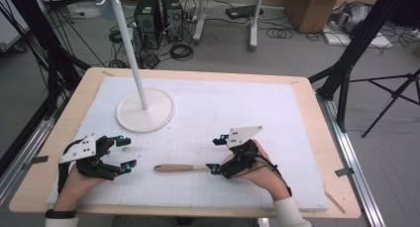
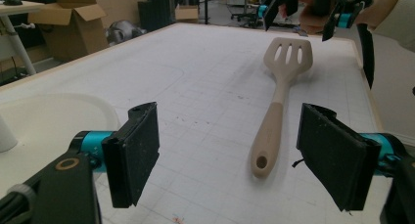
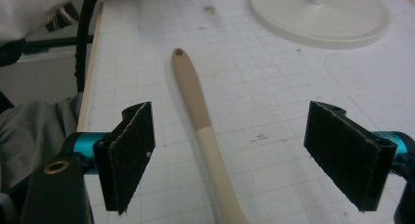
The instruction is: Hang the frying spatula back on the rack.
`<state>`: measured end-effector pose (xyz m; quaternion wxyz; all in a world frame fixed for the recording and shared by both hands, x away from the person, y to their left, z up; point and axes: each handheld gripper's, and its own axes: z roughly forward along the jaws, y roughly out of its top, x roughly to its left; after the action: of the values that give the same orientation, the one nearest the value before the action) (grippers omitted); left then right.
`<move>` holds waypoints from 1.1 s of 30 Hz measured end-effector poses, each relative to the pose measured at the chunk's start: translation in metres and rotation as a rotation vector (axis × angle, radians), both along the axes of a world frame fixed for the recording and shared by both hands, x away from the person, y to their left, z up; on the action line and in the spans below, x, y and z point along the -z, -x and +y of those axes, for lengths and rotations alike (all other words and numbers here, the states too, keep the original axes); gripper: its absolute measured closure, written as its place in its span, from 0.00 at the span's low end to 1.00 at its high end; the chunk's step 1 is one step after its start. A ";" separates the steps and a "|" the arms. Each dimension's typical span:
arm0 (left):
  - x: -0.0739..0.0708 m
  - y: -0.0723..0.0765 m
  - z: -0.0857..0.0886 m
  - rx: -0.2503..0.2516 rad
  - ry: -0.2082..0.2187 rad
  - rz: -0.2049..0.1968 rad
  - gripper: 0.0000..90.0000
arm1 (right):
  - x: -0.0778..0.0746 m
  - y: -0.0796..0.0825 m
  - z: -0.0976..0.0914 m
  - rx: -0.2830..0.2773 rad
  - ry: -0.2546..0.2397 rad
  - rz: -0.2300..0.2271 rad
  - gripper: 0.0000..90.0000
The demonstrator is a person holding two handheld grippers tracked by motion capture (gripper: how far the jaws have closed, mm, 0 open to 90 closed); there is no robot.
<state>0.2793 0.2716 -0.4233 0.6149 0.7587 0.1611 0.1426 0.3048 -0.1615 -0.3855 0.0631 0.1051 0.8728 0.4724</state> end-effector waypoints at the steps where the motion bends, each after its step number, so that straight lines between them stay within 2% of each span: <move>1: 0.000 0.000 -0.001 0.005 -0.005 0.001 0.27 | 0.002 -0.001 0.004 -0.008 0.016 0.004 0.20; 11: 0.000 0.001 -0.002 0.010 -0.007 0.001 0.27 | 0.013 -0.007 0.026 -0.049 0.130 0.051 0.23; 16: 0.000 0.001 -0.002 0.014 -0.007 0.001 0.27 | 0.019 -0.008 0.034 -0.076 0.198 0.061 0.29; 27: 0.001 0.000 -0.003 0.020 -0.016 0.008 0.27 | 0.024 -0.013 0.042 -0.079 0.353 0.086 0.41; 31: 0.002 0.000 -0.004 0.021 -0.016 0.011 0.27 | 0.025 -0.015 0.043 -0.099 0.375 0.098 0.45; 33: 0.003 0.000 -0.004 0.022 -0.020 0.013 0.27 | 0.027 -0.016 0.046 -0.106 0.411 0.094 0.50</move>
<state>0.2793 0.2671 -0.4261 0.6078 0.7674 0.1555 0.1324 0.3207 -0.1159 -0.4128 0.0174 0.0661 0.9571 0.2817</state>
